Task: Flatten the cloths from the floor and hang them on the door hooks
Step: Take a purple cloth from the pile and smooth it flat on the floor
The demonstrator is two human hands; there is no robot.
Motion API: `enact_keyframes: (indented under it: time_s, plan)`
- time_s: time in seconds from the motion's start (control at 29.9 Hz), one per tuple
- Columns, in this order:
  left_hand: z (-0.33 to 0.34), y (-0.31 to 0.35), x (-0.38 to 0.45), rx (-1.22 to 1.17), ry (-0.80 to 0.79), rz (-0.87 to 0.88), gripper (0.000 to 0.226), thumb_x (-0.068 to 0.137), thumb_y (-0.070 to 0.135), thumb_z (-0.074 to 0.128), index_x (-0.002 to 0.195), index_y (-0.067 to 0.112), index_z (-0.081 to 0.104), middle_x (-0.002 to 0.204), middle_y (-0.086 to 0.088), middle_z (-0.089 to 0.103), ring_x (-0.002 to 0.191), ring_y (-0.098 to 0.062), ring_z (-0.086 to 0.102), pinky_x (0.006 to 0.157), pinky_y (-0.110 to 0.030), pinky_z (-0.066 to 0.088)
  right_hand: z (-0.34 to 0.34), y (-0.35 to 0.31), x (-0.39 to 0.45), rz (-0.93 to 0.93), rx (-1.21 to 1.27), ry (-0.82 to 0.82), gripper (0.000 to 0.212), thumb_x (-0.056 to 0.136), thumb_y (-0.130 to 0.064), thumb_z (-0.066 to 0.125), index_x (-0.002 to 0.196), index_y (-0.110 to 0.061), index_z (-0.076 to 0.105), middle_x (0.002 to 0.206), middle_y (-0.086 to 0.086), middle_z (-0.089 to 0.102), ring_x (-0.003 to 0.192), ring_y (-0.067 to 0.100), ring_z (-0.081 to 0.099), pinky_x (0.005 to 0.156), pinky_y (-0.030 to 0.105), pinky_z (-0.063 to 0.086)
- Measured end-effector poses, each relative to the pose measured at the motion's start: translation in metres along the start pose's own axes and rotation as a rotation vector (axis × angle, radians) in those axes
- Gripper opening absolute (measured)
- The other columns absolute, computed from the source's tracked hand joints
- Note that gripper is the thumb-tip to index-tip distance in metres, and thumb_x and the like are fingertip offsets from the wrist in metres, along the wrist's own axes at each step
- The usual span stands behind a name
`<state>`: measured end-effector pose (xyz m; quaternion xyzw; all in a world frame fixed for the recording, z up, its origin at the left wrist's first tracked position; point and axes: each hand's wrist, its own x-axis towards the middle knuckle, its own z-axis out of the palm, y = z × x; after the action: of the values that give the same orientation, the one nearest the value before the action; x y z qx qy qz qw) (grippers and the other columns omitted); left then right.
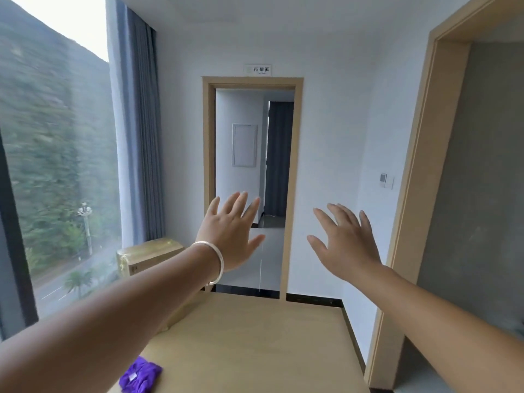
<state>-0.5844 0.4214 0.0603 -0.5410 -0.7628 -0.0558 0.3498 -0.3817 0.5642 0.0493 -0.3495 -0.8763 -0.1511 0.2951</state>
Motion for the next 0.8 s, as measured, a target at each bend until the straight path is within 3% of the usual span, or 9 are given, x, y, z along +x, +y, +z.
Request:
enact_keyframes:
  time_s: [0.5, 0.8]
  plan:
    - [0.15, -0.052, 0.161, -0.085, 0.065, 0.066, 0.077, 0.091, 0.068, 0.019, 0.152, 0.026, 0.0, 0.161, -0.004, 0.007, 0.148, -0.026, 0.004, 0.117, -0.049, 0.006, 0.119, 0.013, 0.148, 0.065, -0.08, 0.003, 0.058, 0.096, -0.054, 0.032, 0.149, -0.031, 0.022, 0.158, 0.001, 0.022, 0.146, 0.019, 0.011, 0.118, 0.049, 0.006]
    - [0.239, -0.041, 0.279, -0.036, 0.055, 0.064, 0.076, 0.092, 0.066, 0.023, 0.152, 0.025, 0.001, 0.16, -0.004, 0.009, 0.147, -0.026, 0.005, 0.117, -0.049, 0.008, 0.214, 0.077, 0.256, 0.059, -0.053, 0.016, 0.059, 0.096, -0.053, 0.034, 0.149, -0.03, 0.025, 0.157, 0.002, 0.023, 0.146, 0.019, 0.012, 0.118, 0.049, 0.006]
